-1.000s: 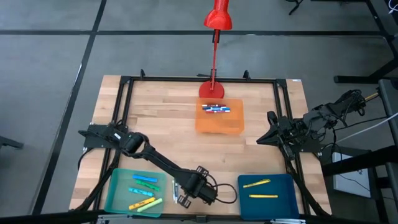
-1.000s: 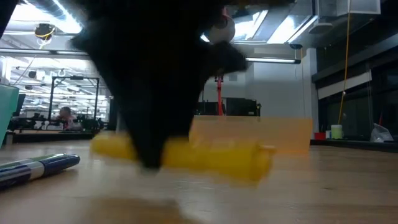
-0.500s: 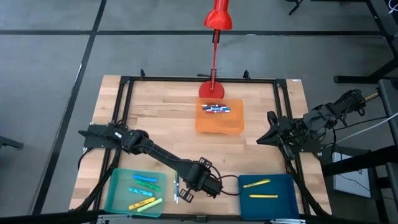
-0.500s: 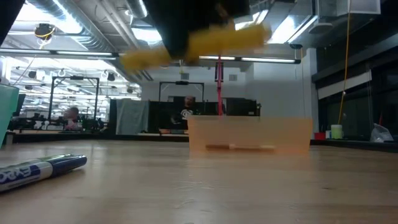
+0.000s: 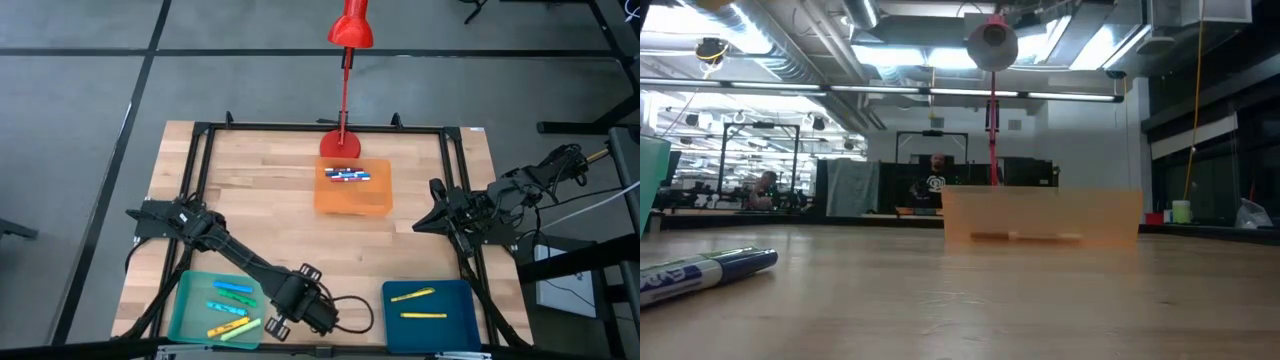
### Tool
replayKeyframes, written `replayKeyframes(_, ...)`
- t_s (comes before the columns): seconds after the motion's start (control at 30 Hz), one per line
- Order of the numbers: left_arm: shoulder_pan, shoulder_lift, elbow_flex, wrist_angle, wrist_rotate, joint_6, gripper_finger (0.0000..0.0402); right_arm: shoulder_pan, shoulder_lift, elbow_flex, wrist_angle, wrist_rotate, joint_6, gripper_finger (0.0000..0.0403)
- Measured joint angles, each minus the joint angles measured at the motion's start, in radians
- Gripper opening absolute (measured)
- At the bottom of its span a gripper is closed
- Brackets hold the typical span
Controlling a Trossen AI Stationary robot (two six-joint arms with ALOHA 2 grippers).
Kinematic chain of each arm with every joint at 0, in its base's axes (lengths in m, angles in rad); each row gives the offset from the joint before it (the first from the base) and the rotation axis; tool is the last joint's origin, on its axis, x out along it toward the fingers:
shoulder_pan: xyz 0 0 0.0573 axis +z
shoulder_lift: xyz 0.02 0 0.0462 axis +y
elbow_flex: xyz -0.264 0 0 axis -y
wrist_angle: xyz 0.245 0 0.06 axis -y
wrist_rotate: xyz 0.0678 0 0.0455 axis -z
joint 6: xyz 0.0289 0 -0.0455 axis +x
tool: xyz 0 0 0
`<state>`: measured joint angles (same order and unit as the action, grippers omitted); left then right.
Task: Pick & Place Markers
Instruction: Put the yellow highlighter pen into the green bin
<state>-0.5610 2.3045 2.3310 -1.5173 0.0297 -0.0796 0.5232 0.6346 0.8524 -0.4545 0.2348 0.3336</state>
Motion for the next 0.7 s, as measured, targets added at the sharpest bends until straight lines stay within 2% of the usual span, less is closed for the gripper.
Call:
replayKeyframes(0.43,-0.072,-0.006,-0.020,-0.054,0.000,-0.038,0.0057,0.000,0.020,0.000,0.001,0.019,0.004,0.0023)
replayKeyframes(0.7,-0.068,-0.006,-0.023,-0.053,-0.004,0.000,0.0057,0.000,0.048,0.000,0.001,0.018,0.050,0.0023)
